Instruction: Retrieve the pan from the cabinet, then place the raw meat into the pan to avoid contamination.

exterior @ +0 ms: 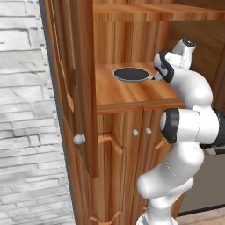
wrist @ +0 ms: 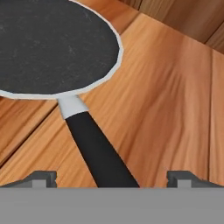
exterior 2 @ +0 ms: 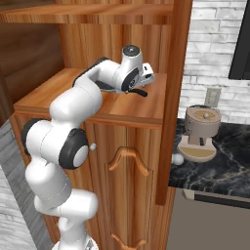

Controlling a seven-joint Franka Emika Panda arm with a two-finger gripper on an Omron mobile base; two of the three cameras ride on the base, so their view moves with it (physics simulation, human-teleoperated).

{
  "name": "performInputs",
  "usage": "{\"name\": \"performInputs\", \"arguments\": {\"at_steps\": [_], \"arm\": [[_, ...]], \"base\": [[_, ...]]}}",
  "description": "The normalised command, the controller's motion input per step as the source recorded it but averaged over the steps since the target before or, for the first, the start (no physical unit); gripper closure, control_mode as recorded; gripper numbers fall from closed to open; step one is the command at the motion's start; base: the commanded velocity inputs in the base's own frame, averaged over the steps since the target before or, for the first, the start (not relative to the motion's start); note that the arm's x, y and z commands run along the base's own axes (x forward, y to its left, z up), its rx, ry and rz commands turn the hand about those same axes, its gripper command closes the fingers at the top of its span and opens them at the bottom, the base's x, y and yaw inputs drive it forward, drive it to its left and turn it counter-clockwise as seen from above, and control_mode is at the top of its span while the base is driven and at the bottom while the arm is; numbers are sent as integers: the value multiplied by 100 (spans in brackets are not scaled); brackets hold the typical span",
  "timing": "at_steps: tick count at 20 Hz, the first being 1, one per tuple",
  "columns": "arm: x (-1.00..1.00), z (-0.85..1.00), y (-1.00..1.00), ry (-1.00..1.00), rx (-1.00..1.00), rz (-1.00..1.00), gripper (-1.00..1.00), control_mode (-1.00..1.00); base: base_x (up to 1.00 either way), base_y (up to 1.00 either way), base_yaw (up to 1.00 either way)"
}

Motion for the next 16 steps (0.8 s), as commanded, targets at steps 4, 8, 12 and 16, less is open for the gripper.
{"name": "performInputs", "arguments": {"at_steps": [4, 8, 12, 16], "arm": [[29, -7, 0, 2, 0, 1, -100, -100], [17, -10, 0, 0, 0, 0, -100, -100], [0, -15, 0, 0, 0, 0, -100, -100], [0, -12, 0, 2, 2, 0, -100, -100]], "base": [[0, 0, 0], [0, 0, 0], [0, 0, 0], [0, 0, 0]]}}
